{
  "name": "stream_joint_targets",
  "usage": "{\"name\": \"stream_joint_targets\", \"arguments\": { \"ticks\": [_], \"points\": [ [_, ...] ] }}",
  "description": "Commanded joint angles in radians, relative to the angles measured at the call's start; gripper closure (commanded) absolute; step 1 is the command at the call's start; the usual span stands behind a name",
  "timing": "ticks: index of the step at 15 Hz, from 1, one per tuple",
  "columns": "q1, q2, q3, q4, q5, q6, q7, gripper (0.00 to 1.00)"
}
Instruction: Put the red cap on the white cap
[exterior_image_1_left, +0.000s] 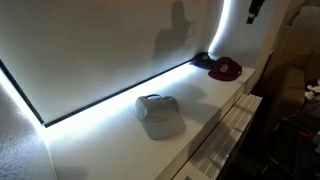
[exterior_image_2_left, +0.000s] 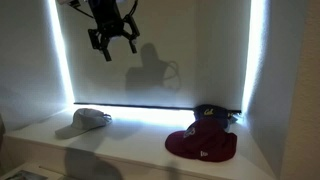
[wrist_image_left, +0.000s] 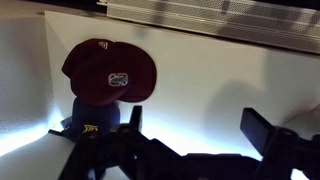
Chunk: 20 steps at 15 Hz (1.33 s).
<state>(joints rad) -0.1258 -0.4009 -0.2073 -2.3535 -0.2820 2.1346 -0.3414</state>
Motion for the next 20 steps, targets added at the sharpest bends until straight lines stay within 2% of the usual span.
{"name": "stream_joint_targets", "arguments": {
  "ticks": [1,3,4,6,8,13,16,20],
  "points": [
    [-0.005,0.001,0.005,0.002,0.003,-0.002,-0.002,0.0],
    [-0.005,0.001,0.005,0.002,0.003,-0.002,-0.002,0.0],
    [0.006,0.013,0.029,0.017,-0.005,0.007,0.022,0.0],
    [0.017,0.066,0.067,0.072,0.013,0.025,0.12,0.0],
    [0.01,0.166,0.056,0.175,0.081,0.073,0.222,0.0],
    [-0.046,0.425,-0.015,0.398,0.195,0.211,0.333,0.0],
    [-0.086,0.6,-0.046,0.585,0.265,0.203,0.412,0.0],
    [-0.136,0.769,-0.069,0.809,0.331,0.132,0.563,0.0]
  ]
}}
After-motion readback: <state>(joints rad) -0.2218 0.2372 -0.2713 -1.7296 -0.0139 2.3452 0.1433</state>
